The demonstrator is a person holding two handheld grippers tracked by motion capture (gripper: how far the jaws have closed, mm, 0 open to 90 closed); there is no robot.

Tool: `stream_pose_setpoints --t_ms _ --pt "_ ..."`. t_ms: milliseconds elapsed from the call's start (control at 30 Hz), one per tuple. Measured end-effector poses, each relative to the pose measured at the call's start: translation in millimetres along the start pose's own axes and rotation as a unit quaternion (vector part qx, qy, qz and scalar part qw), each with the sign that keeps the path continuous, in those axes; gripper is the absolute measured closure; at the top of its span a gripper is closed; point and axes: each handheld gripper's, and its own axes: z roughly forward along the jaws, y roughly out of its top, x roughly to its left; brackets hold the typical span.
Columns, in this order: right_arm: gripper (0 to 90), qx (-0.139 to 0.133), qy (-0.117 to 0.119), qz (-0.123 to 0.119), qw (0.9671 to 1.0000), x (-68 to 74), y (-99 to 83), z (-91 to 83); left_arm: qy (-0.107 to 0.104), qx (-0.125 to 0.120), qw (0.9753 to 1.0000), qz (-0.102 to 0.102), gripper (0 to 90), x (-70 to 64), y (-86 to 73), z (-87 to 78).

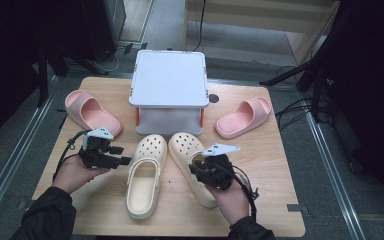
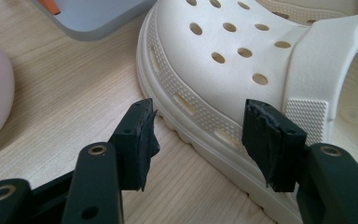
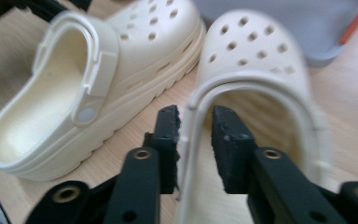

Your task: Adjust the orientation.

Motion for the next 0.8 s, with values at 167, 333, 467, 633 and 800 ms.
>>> stream_pose_setpoints --t_ms 167,333,467,633,800 --pt "77.9 -0.029 -0.021 0.0 0.9994 -26.4 -1.7 -23.7 -0.006 -0.003 1.0 -0.001 46.4 0.0 -1.8 -0.9" --pt "80.9 0.003 -0.032 0.021 0.9993 -72.1 -8.2 -4.6 -0.011 -0.002 0.9999 0.001 48.1 -0.9 -5.7 1.2" --pt "82.1 -0.002 -0.008 0.003 1.0 -84.8 -12.4 3.2 -0.019 0.002 0.9998 -0.008 51.1 0.9 -11.5 2.4" --pt "82.0 0.044 0.004 -0.001 0.999 -95.1 -17.9 17.7 -0.022 0.016 0.9996 -0.012 54.2 -0.7 -15.3 6.8" --pt "81.1 0.061 0.003 -0.004 0.9982 -97.0 -15.3 27.9 -0.022 0.026 0.9993 -0.014 54.1 -4.2 -17.4 12.8"
